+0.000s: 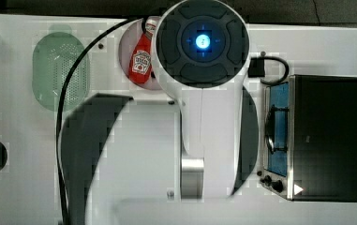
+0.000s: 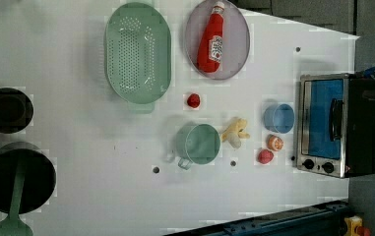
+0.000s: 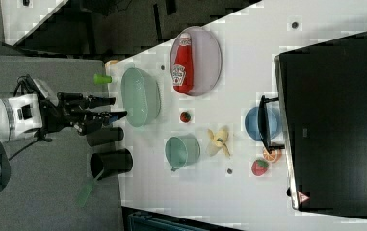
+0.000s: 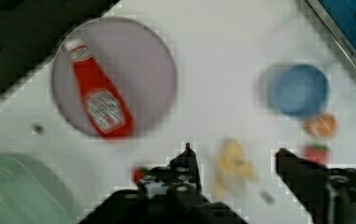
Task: Pick banana from table and place on oven.
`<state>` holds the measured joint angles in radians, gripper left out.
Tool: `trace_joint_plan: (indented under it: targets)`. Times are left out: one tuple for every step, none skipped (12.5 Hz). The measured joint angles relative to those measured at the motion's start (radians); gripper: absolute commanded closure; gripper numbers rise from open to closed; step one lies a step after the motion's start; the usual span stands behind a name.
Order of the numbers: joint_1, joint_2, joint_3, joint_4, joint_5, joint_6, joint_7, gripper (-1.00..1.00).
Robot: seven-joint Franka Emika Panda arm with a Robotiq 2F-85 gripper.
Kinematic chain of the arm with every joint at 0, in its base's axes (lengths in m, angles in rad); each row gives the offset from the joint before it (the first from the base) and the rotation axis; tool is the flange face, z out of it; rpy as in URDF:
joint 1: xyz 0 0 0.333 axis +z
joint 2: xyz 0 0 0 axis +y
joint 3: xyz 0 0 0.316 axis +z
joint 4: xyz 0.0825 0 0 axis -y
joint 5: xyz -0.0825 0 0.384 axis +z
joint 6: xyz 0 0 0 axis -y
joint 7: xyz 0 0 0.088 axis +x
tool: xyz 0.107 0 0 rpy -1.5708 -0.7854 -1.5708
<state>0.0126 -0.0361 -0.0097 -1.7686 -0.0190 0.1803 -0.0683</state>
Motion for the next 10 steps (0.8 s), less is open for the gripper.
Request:
trace_joint_plan:
  targets:
    - [0.002,-0.103,-0.011,-0.115,-0.010,-0.112,0.000,-0.58]
    - [-0.003,-0.225,-0.026,-0.214,-0.016,-0.198,0.001,-0.79]
    - [-0.023,-0.334,-0.030,-0.282,-0.017,-0.220,0.001,-0.99]
    - [-0.039,-0.430,-0.034,-0.315,-0.012,-0.228,0.001,-1.00]
    - [-0.046,-0.511,-0.041,-0.323,0.003,-0.226,0.007,-1.00]
    - [-0.044,-0.569,-0.049,-0.315,0.014,-0.219,0.022,-1.00]
    - [-0.047,-0.610,-0.047,-0.306,0.010,-0.213,0.033,-1.00]
    - [-0.051,-0.628,-0.041,-0.298,0.008,-0.211,0.036,-1.00]
    - [-0.055,-0.621,-0.034,-0.298,0.003,-0.207,0.037,-1.00]
    - [-0.054,-0.593,-0.029,-0.306,0.002,-0.172,0.039,-1.00]
